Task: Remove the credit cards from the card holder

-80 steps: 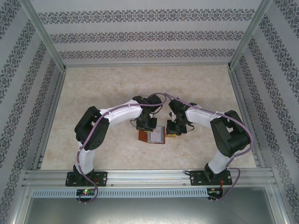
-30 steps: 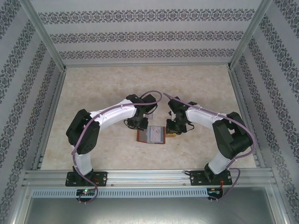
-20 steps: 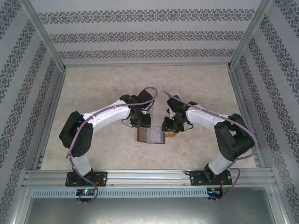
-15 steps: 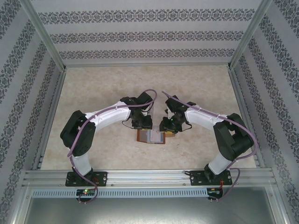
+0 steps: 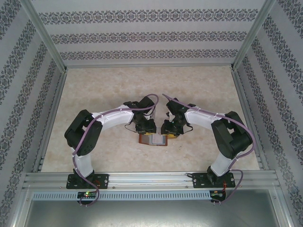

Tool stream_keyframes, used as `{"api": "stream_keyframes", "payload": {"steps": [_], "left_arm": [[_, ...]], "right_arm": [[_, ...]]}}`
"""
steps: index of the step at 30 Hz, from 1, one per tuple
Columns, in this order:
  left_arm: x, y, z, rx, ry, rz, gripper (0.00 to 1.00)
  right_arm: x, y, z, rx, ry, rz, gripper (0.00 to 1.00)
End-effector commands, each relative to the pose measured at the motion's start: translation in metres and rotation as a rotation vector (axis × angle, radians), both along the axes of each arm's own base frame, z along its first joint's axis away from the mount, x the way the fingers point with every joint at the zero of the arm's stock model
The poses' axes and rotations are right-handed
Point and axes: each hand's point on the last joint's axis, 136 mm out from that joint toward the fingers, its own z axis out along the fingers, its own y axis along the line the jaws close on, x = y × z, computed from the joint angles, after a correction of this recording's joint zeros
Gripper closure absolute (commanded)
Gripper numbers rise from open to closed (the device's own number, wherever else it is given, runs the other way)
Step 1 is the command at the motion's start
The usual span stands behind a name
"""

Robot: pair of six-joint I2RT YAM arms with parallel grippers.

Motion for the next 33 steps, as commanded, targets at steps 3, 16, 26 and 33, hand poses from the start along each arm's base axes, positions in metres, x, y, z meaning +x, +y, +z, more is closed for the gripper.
{"api": "stream_keyframes", "payload": {"steps": [3,16,26,33], "left_arm": [[0.001,0.002,-0.014,0.003,0.031,0.015,0.77],[-0.004,0.009,-0.028,0.044,0.058,0.018,0.78],[-0.005,0.013,-0.031,0.069,0.062,0.015,0.78],[-0.005,0.021,-0.032,0.113,0.052,0.011,0.78]], "right_arm": [[-0.001,0.006,0.0,0.012,0.012,0.006,0.61],[-0.003,0.002,-0.007,-0.027,0.016,0.011,0.56],[-0.007,-0.006,-0.015,-0.092,0.025,0.025,0.59],[-0.009,-0.011,-0.019,-0.12,0.031,0.029,0.6]]}}
